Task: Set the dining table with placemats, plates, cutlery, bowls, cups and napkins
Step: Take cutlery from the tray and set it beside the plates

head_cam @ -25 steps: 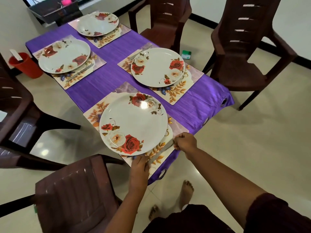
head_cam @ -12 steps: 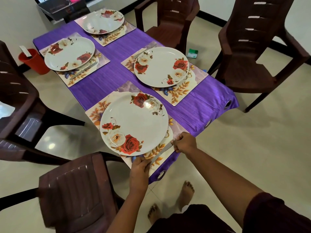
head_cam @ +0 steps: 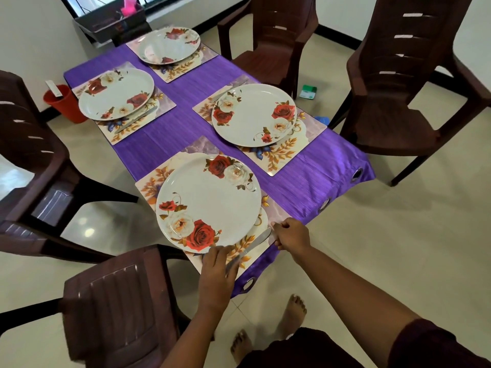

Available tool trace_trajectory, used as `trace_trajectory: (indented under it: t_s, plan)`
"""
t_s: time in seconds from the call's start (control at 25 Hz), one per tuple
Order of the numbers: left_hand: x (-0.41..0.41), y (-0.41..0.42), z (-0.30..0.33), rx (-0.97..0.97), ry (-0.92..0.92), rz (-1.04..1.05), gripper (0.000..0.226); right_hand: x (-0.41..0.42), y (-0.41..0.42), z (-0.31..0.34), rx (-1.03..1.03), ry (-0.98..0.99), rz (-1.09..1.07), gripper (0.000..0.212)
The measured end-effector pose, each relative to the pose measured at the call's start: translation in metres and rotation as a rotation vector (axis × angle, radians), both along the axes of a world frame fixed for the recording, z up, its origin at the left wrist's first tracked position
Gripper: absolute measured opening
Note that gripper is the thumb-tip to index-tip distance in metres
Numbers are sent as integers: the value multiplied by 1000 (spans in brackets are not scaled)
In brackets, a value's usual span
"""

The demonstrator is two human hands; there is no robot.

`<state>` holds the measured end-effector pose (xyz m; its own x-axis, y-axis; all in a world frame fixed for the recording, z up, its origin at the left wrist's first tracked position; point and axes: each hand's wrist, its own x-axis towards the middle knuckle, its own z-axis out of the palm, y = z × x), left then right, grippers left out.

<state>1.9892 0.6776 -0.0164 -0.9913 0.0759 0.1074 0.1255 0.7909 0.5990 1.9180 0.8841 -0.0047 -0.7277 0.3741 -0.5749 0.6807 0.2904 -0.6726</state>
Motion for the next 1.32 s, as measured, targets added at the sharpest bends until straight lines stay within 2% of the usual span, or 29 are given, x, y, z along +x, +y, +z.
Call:
trace_trajectory:
  t_s: [0.12, 0.28, 0.36, 0.44, 0.52, 0.64, 0.76, 0.92, 1.04, 1.2, 1.32]
  plan:
    - [-27, 33, 15, -15, 134, -51, 32, 0, 27, 7, 125, 83, 130, 26]
    - [-79, 97, 34, -49, 199, -135, 39, -16, 85, 34, 284, 183, 277, 25]
    - [-105, 138, 43, -50, 143, -77, 48, -27, 127, 45, 370, 255, 363, 19]
    - [-128, 182, 50, -57, 12, 15, 60, -37, 174, 54, 470, 311, 439, 8]
    - [-145, 220, 55, -85, -81, 36, 70, -44, 219, 61, 632, 341, 505, 18]
    - [-166, 261, 62, -136, -120, -15, 79, -52, 270, 70, 785, 355, 520, 33]
    - [-199, 307, 70, -104, -116, -35, 82, -80, 316, 81, 805, 379, 568, 48]
    - [-269, 367, 77, -84, -90, 10, 80, -154, 372, 103, 927, 360, 757, 65]
    - [-336, 419, 83, -48, -5, 63, 79, -216, 411, 115, 968, 347, 825, 67]
    - [-405, 481, 93, 9, 7, 181, 77, -297, 455, 135, 979, 415, 942, 65]
    - [-431, 505, 92, 10, -14, 190, 79, -338, 478, 137, 811, 466, 823, 61]
